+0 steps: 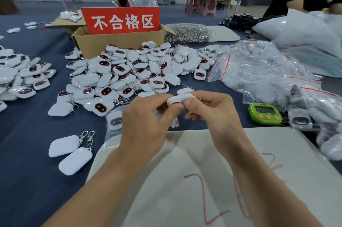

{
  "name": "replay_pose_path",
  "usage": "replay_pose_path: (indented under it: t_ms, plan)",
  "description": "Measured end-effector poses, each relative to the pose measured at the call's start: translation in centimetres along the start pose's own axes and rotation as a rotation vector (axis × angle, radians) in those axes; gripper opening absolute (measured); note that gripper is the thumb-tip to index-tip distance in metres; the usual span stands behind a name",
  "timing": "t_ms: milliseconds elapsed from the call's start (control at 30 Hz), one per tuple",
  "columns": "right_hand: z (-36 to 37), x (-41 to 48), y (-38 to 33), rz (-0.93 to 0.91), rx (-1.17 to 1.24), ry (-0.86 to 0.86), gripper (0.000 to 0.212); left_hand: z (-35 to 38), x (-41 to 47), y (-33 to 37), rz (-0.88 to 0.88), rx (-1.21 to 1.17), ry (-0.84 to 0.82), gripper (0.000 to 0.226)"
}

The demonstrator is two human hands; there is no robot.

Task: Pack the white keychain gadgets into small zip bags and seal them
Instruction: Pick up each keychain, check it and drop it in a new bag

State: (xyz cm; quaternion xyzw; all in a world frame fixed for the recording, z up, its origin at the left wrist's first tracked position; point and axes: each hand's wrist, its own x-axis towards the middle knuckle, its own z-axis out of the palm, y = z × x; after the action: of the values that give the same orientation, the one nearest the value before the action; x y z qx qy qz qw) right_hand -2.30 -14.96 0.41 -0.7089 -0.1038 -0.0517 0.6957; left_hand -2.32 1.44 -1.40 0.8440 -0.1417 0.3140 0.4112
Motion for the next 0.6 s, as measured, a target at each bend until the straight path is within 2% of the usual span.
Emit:
replay_pose_path:
  t_ms: [133, 267, 333, 400, 467, 600]
  plan:
    - [-0.3, 0.4, 1.0, 0.159, -0.123, 0.235, 0.025, -0.4, 0.4, -0.5, -0.164, 0.079, 0.003, 0.05]
    - [-0.5, 0.6, 1.4, 0.21, -0.261, 0.381, 0.032, -0.5, 0.6, -0.5, -0.211, 0.299, -0.171, 0.079]
    - [0.1, 0.4, 1.4, 0.21, -0.296, 0.414, 0.027, 0.0, 0.6, -0.1, -0.192, 0.388, -0.237, 0.082]
    - [0.8, 0.3, 1.6, 0.217, -0.286, 0.383, 0.019, 0.3, 0.8, 0.0, -0.183, 0.4, -0.277, 0.069]
    - [1.6, 0.3, 1.7, 0.229, -0.276, 0.319, 0.013, 0.0, 1.0, -0.2, -0.197, 0.302, -0.289, 0.06]
    - [2.5, 0.6, 2.0, 0.19, -0.409, 0.096, 0.026, -0.2, 0.6, 0.0, -0.12, 0.153, -0.254, 0.059]
